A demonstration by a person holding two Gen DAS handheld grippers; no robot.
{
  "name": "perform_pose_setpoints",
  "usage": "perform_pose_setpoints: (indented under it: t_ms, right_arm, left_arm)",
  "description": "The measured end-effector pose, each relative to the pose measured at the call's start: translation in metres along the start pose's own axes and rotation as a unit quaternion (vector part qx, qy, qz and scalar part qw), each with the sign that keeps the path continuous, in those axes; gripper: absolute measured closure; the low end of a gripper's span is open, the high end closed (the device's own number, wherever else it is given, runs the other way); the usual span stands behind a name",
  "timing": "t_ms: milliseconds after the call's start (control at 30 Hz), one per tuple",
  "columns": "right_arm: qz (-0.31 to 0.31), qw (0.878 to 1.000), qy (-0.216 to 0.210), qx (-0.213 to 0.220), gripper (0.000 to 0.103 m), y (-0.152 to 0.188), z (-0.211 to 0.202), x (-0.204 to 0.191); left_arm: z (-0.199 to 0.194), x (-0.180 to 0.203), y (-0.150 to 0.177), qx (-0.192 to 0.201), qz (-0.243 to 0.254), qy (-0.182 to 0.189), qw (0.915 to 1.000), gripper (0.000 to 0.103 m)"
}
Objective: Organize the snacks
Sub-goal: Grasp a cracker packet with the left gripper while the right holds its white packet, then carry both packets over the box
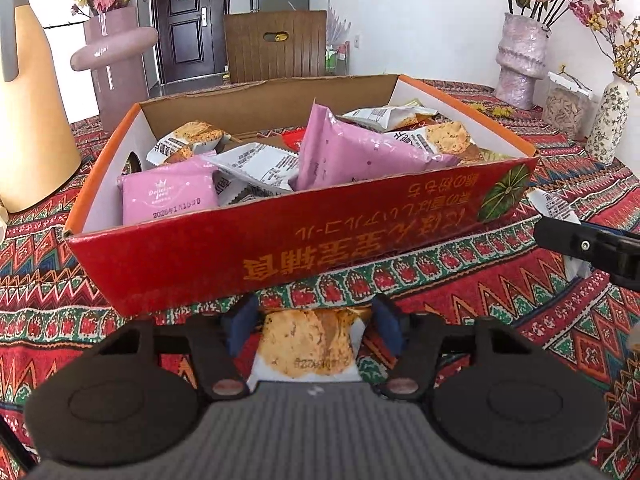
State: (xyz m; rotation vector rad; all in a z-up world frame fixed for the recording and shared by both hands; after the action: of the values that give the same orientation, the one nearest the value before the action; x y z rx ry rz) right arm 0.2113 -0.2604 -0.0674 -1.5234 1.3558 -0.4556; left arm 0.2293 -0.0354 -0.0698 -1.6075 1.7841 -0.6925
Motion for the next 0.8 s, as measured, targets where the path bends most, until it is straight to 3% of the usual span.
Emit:
perform_pose_setpoints:
  t_ms: [467,800]
  right_arm:
    - [0.002,1.0,-0.004,0.011,0.049,-0.001,-0.004,0.001]
    - [-0.007,1.0,0.002,0.017,0.049,-0.001,-0.005,-0.002]
  left_arm:
    - [-0.027,0.006,-0.002,0.059,0.017,0.007,0.9981,0.039]
    - [-0.066,-0.002,-0.014,0.106,-0.002,0.02,0.9942,0.039]
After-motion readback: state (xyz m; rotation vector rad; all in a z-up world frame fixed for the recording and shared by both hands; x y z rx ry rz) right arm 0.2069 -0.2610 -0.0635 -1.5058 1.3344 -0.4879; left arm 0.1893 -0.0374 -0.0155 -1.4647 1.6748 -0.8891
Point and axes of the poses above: each gripper's, at about its wrist camera, not at the fingertips, and z roughly the way its jaws point, x to its right, y to its underside, the point moved 3 cm from there along z, roughly the way its jaws point, and after that the axes turned 9 degrees about -y, right-handed, at the moved point
